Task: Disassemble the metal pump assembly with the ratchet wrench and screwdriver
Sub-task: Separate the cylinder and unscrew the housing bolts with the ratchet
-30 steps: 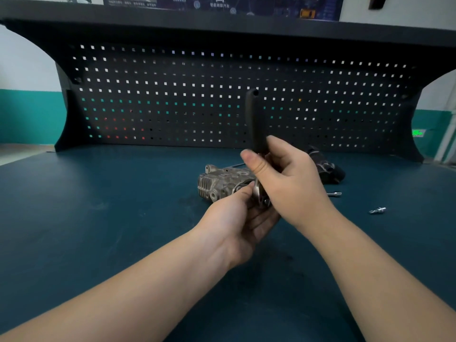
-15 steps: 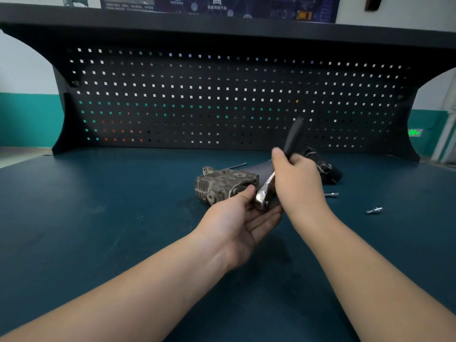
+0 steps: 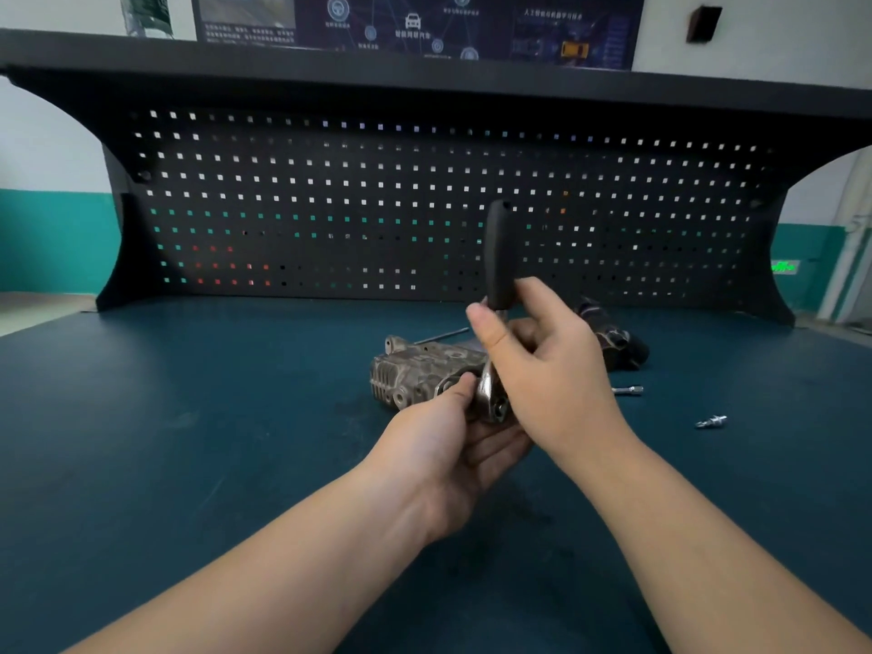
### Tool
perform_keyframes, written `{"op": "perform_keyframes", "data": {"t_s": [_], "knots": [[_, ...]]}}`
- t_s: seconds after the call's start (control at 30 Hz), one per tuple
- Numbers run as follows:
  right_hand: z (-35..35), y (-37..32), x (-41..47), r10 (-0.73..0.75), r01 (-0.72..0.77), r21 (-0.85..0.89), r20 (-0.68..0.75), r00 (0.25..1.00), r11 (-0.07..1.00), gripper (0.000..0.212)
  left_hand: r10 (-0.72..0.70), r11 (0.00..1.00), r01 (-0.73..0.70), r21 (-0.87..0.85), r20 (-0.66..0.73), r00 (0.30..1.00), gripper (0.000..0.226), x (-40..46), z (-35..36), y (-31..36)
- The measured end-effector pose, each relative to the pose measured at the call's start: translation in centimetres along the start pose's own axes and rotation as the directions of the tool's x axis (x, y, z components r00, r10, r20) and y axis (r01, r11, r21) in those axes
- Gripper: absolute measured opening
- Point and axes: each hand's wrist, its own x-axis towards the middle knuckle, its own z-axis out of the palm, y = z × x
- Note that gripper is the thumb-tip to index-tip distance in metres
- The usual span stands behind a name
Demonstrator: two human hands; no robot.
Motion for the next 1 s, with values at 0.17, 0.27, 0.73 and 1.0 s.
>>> {"op": "perform_keyframes", "data": {"t_s": [0.17,0.27,0.73,1.0], "knots": [[0.4,-0.4,-0.6,-0.120,0.134,-0.087,0.149,0.981,0.987,0.011,-0.018,0.996,0.014,0.085,0.040,0.999,0.027,0.1,-0.4,0.5],[0.3,-0.5,-0.5,-0.102,0.114,-0.084,0.141,0.985,0.990,0.014,-0.033,0.994,0.028,0.104,0.042,0.999,0.025,0.0,-0.6,0.9],[-1.8,1.4,1.4,0.625,-0.628,-0.020,-0.070,0.777,0.778,0.027,-0.039,0.994,0.040,0.099,-0.008,0.999,0.034,0.4,-0.3,0.3],[-0.8,0.3,1.0,0.088,-0.093,-0.121,-0.051,0.995,0.988,0.035,-0.015,0.997,0.014,0.073,0.006,1.000,0.028,0.2,0.0,0.7]]}}
